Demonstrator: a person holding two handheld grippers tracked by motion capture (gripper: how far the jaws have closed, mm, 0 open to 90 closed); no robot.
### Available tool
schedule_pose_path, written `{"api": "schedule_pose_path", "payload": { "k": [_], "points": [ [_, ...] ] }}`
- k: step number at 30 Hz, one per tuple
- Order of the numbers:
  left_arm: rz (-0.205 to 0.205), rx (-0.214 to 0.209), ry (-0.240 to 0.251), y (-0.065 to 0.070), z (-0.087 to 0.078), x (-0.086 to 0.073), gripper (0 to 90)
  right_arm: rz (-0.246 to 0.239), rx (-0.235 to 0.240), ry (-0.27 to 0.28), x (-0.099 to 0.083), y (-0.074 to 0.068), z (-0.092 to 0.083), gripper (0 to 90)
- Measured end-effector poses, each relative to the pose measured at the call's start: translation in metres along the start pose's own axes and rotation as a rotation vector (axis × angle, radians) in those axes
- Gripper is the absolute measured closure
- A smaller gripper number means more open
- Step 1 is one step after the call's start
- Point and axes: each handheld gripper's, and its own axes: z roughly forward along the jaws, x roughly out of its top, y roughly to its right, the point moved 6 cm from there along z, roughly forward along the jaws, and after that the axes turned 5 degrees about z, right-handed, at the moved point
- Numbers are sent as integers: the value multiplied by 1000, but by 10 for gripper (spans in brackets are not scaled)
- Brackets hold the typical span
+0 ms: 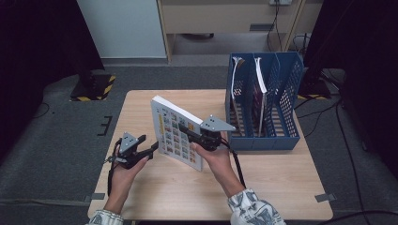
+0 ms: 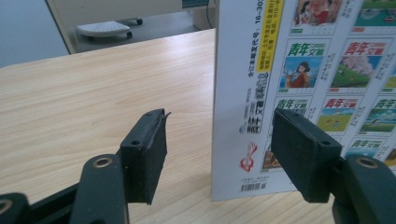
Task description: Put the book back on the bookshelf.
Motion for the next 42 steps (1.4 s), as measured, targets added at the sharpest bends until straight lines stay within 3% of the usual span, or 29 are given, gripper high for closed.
{"api": "schedule_pose_path", "payload": {
  "k": [3,11,12,19,24,28,35,42],
  "points": [
    [-6,11,2,-4,-2,-1,362,-36,-3,-6,-1,-3,-1,734],
    [-11,29,8,-9,-5,0,366,-57,-24,-58,6,-7,3,735],
    [-11,35,9,-11,-5,-1,367,-88,-10,-72,7,-10,1,734],
    [-38,51,20,-16,-6,0,371,-88,-9,-63,7,-7,-14,734],
    [-26,53,18,-17,-6,0,373,-84,-32,-53,9,-2,-21,735],
    [-24,55,19,-17,-7,0,371,-112,-45,-49,12,-4,-25,736],
    [-26,66,-27,-18,-1,-6,271,-106,-54,-39,15,-1,-32,736],
    [-36,45,-104,-17,8,-16,169,-102,-66,-34,19,2,-36,736]
  ]
}}
